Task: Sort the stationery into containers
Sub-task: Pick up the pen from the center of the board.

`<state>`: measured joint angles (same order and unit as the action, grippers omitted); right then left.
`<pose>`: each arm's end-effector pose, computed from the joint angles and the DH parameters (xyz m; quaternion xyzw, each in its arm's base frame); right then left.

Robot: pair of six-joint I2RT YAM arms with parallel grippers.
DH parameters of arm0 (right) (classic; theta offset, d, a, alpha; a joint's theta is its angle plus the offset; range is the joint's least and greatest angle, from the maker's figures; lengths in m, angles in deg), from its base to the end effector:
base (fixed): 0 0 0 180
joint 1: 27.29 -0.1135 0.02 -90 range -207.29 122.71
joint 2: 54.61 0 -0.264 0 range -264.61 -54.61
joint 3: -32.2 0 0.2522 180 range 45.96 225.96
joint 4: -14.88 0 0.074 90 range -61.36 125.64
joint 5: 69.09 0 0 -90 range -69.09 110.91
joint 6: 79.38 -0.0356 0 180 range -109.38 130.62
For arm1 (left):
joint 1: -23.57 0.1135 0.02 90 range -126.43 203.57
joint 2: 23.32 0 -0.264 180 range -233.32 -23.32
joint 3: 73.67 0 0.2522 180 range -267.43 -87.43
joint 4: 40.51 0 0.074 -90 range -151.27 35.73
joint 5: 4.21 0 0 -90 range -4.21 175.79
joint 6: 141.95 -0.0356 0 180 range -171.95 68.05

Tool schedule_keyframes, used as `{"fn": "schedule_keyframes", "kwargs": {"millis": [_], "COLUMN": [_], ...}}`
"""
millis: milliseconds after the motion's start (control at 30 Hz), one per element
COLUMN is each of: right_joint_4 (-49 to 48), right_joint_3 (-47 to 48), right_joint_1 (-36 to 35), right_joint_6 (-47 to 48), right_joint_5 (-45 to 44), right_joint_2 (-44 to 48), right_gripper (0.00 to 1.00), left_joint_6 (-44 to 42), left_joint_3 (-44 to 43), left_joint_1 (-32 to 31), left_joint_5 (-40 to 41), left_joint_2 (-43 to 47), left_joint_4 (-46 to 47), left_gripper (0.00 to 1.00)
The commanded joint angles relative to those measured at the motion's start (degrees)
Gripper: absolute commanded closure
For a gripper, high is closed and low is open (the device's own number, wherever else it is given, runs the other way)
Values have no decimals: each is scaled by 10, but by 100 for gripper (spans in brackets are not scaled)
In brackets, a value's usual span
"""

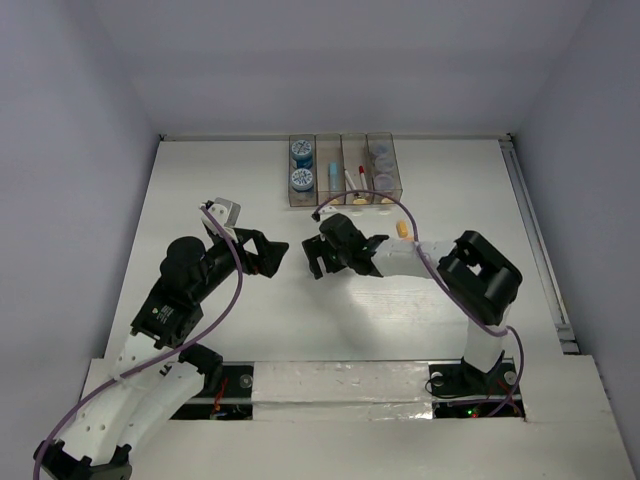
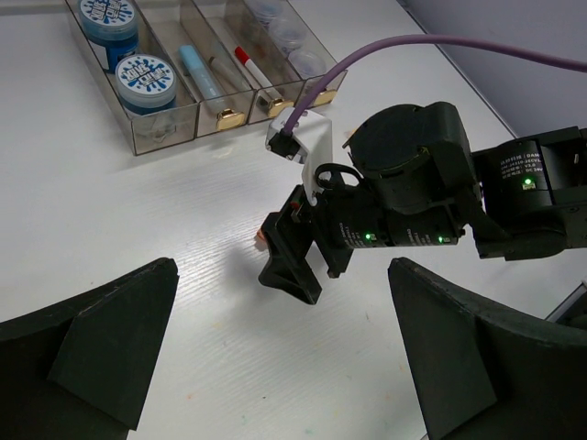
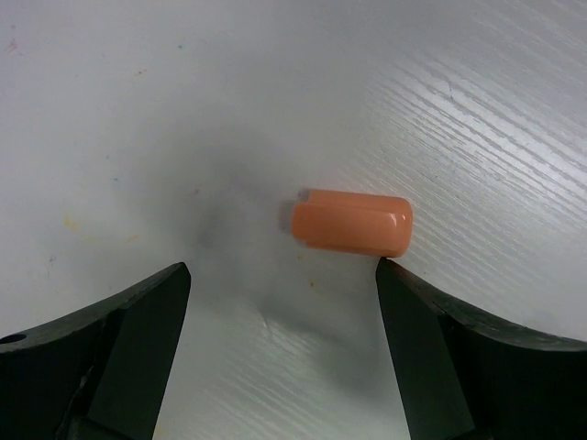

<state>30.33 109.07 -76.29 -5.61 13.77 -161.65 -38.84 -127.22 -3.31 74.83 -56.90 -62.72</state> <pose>0.2604 0.2928 0.1610 -0.2381 0.8932 0.1546 0.3486 0.1271 -0.0720 0.3414 0.1517 0.7044 -0.3006 0.6249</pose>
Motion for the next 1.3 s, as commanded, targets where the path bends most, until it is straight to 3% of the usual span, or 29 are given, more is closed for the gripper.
{"fn": "schedule_keyframes", "kwargs": {"millis": [0,267,400,633,867,1267], "right_joint_4": [17,16,35,136,226,237], "right_joint_3": [22,37,11,-33,-11,43], "right_joint_1": [9,14,20,109,128,139], "right_joint_6": [12,12,40,70,124,155], "right_joint_5": [-16,-2,-13,25,57,36], "right_joint_2": [-4,3,83,155,128,39], "right_gripper": [11,11,14,30,30,27], "left_joint_6": [1,0,1,0,1,2], "left_joint_3": [-19,-19,-19,-19,-18,-18], "left_joint_1": [3,9,9,9,9,9], "left_joint_5": [-9,-9,-9,-11,-10,-2], "left_joint_2": [4,4,6,12,10,7], "left_joint_4": [28,28,28,29,30,28], "left_gripper": [1,1,1,1,1,1]}}
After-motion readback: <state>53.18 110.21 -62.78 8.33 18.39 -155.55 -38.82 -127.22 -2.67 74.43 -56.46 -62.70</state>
